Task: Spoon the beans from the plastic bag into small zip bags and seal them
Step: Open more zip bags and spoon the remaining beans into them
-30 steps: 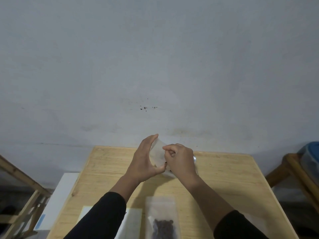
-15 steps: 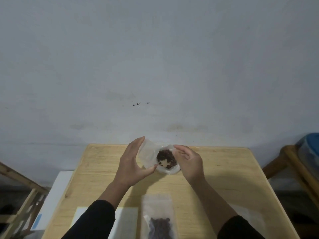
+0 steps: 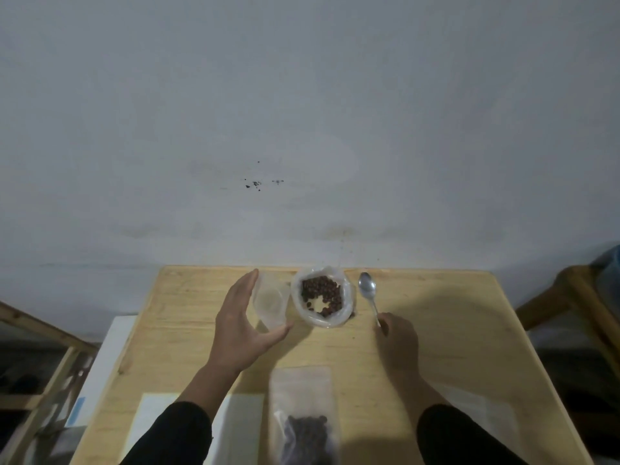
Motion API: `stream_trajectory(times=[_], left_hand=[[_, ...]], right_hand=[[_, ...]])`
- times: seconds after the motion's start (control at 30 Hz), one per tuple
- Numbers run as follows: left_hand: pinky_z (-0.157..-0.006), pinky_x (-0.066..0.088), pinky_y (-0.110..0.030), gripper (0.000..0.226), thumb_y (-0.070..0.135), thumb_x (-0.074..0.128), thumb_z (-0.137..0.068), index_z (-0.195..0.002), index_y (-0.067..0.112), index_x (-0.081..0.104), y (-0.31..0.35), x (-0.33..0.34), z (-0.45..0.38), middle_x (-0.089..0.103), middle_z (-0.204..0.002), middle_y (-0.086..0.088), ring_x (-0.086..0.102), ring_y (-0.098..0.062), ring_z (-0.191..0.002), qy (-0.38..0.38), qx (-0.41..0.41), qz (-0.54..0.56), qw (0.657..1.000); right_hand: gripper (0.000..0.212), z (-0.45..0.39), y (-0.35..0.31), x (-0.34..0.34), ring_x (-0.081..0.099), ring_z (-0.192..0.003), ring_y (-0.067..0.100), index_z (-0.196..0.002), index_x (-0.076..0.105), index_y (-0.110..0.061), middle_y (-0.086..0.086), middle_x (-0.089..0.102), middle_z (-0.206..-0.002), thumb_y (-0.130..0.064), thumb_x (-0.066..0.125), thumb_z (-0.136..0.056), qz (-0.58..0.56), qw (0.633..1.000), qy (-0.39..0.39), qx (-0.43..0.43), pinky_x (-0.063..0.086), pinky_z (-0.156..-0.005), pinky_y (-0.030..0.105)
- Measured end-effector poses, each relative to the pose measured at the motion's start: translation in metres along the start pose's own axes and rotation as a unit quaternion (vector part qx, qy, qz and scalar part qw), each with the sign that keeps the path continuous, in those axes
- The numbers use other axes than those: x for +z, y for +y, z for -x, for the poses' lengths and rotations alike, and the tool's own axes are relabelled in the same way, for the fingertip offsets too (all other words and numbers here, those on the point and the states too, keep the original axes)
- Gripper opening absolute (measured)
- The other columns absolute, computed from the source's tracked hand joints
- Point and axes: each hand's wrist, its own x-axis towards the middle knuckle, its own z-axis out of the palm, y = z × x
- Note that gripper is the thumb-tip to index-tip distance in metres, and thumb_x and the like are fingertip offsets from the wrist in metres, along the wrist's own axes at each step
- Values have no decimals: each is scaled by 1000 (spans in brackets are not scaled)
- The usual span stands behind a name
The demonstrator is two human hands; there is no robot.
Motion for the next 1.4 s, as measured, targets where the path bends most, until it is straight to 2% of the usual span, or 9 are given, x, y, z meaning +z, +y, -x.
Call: stream_trajectory(times=[0.13, 0.3, 0.57, 0.67, 0.8, 1.03, 1.13, 1.27, 1.4], left_hand=[[-103, 43, -43, 101, 59, 72, -56, -141, 17, 37, 0, 5, 1, 44, -140, 2, 42, -12, -128, -11, -15, 1, 1000], [-104, 42, -43, 102, 59, 73, -56, -142, 18, 36, -3, 10, 1, 44, -141, 0, 41, -12, -130, -21, -32, 5, 999], [-105, 42, -42, 105, 62, 70, -55, -141, 14, 37, -3, 18, 4, 40, -140, 7, 41, -15, -130, -19, -48, 17, 999], [-106, 41, -41, 106, 64, 69, -54, -142, 14, 36, -4, 23, 5, 42, -142, 1, 40, -14, -130, -25, -58, 21, 998], [-107, 39, -36, 106, 64, 70, -53, -143, 19, 34, -6, 29, 8, 41, -141, 3, 39, -10, -129, -36, -70, 32, 996], [-106, 40, -36, 105, 61, 71, -54, -142, 19, 35, -12, 33, 6, 38, -137, 12, 40, -10, -128, -33, -75, 37, 996], [-107, 39, -34, 105, 60, 73, -53, -142, 20, 35, -13, 33, 5, 38, -136, 13, 40, -8, -128, -31, -80, 39, 996], [-107, 39, -35, 105, 43, 87, -56, -143, 20, 33, -15, 35, 6, 38, -137, 10, 39, -9, -128, -28, -76, 37, 996], [-108, 35, -30, 107, 58, 78, -54, -143, 19, 33, -13, 37, 6, 41, -141, 4, 37, -8, -129, -40, -82, 31, 995]], right_hand=[[7, -4, -9, 0, 57, -77, 29, -79, 65, -5, 9, 62, -74, -4, 59, -80, -2, 1000, 11, 14, 47, -68, 38], [11, -3, -16, -3, 58, -81, 26, -91, 65, -6, 9, 65, -84, -6, 58, -81, -46, 997, 14, 61, 43, -72, 31], [14, 4, -33, -33, 63, -79, 15, -92, 70, -22, -5, 69, -82, -16, 64, -81, -260, 959, 30, 109, 50, -73, 28], [17, 6, -48, -38, 59, -65, 5, -82, 73, -23, -9, 69, -72, -10, 63, -81, -306, 950, -14, 66, 46, -60, 15], [27, 8, -62, -35, 54, -52, 4, -67, 68, -28, -11, 63, -55, -6, 61, -81, -271, 954, -120, 41, 45, -56, 18], [15, -3, -67, -35, 50, -50, 13, -66, 67, -8, 1, 60, -54, -13, 65, -81, -250, 935, -223, 116, 42, -47, 18], [9, -10, -72, -46, 52, -49, 14, -76, 67, -3, 11, 64, -66, -11, 64, -79, -327, 896, -245, 172, 42, -45, 20], [11, -16, -71, -55, 54, -53, 16, -77, 66, -2, 10, 65, -64, -10, 61, -83, -425, 866, -204, 168, 43, -47, 22], [17, -10, -64, -45, 55, -56, 14, -73, 67, -14, 1, 66, -63, -11, 59, -87, -336, 938, -62, 63, 45, -54, 25]])
